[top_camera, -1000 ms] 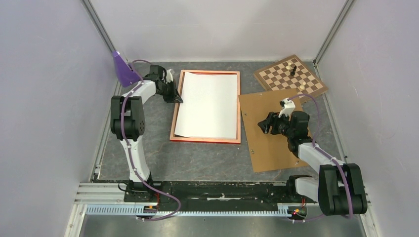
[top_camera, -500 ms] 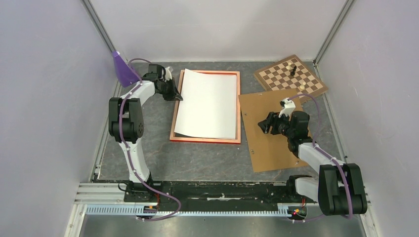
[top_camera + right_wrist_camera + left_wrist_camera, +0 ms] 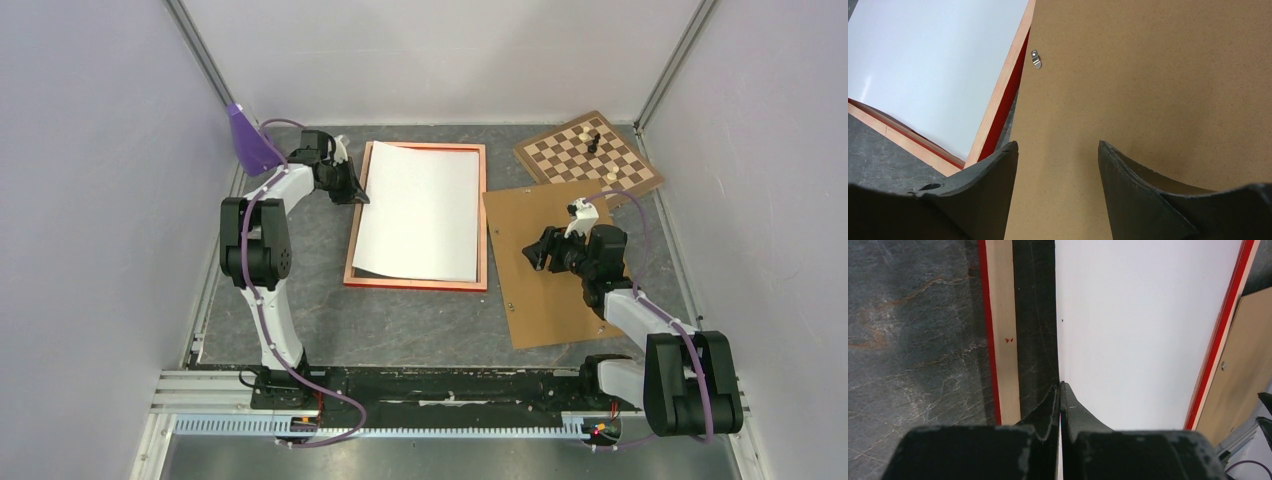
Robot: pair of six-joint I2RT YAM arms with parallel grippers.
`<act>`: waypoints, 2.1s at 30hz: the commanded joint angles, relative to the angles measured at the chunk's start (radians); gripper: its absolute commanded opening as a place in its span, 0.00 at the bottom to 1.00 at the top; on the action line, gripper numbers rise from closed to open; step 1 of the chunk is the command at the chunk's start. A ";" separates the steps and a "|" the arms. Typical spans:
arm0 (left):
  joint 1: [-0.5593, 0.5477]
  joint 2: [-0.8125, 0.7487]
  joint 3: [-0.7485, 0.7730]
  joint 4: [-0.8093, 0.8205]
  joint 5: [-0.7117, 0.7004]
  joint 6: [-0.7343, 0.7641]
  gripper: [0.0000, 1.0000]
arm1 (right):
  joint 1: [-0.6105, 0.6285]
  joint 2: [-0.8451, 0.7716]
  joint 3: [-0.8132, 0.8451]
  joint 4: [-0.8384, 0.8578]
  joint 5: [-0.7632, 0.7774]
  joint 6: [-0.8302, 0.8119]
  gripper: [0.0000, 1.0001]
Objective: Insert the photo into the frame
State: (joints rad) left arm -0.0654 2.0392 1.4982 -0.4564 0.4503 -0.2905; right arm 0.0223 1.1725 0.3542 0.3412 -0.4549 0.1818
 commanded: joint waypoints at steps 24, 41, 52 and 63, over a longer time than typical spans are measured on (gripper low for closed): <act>-0.025 0.000 -0.024 0.045 -0.058 -0.027 0.03 | -0.007 -0.016 0.005 0.039 -0.016 -0.010 0.63; -0.025 0.010 -0.038 0.064 -0.081 -0.033 0.03 | -0.008 -0.017 0.005 0.039 -0.019 -0.010 0.63; -0.026 0.009 -0.047 0.061 -0.097 -0.033 0.12 | -0.009 -0.016 0.000 0.048 -0.021 -0.008 0.63; -0.025 -0.017 -0.051 0.056 -0.125 -0.029 0.44 | -0.011 -0.020 -0.001 0.047 -0.022 -0.008 0.64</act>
State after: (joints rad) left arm -0.0868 2.0506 1.4487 -0.4282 0.3519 -0.3016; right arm 0.0166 1.1725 0.3538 0.3424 -0.4667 0.1822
